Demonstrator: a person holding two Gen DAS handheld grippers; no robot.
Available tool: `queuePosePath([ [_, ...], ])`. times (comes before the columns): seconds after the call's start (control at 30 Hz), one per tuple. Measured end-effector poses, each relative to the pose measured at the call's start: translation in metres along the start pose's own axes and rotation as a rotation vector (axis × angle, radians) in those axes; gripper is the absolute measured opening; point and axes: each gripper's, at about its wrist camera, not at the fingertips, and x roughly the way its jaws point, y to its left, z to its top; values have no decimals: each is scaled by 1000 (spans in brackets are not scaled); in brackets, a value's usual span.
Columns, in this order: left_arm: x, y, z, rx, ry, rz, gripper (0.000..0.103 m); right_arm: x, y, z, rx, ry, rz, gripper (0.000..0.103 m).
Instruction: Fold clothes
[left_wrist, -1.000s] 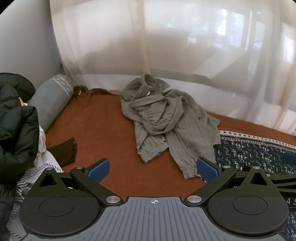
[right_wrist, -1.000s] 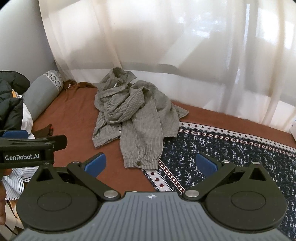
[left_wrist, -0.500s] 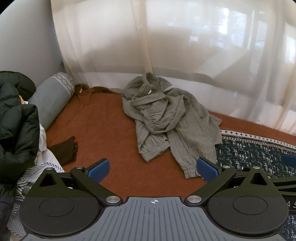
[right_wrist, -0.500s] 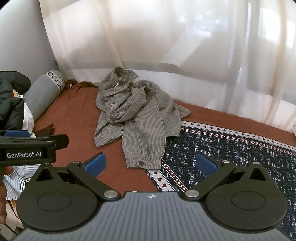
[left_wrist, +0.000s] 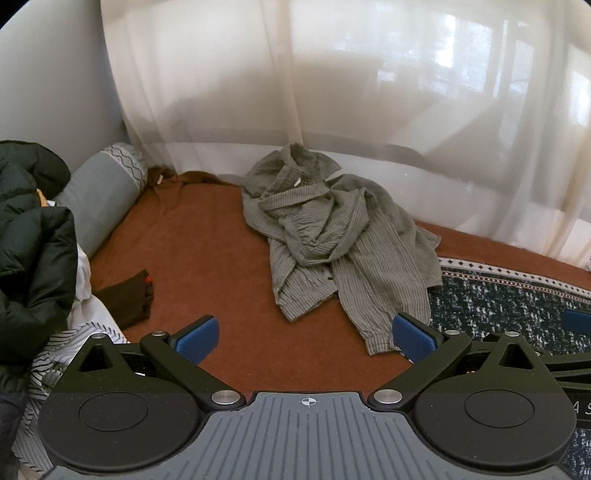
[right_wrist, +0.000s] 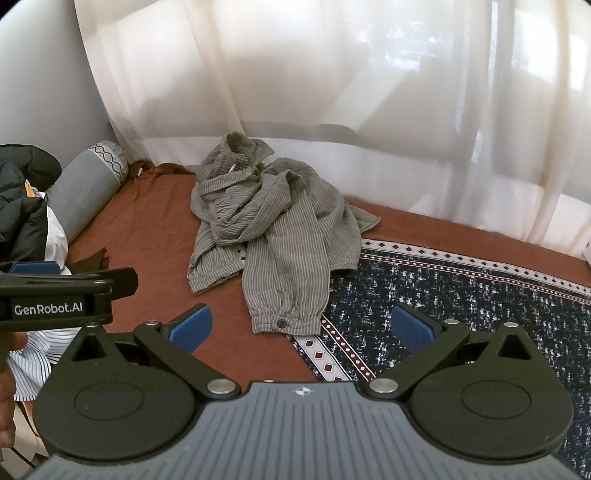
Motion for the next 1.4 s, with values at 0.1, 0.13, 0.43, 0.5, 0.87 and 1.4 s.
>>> queuePosePath([
  [0.1,0,-1,0,0,1,0,103,1,0,0,0,1,1,103],
  [0.13,0,-1,1,-1,2,0,103,1,0,0,0,1,2,103],
  [0.43,4,-1,3,-4,9,-2,103,3,-1,0,1,5,6,103],
  [0.5,4,-2,3,-6,10,-4,103,3,-2,1,0,6,8,103],
  [0.87,3,-6,2,-2,11,5,103,6,-3,0,-5,13,27,103],
  [1.4,11,-15,7,-15,22,41,103,8,-16,1,-18,25,61,103],
])
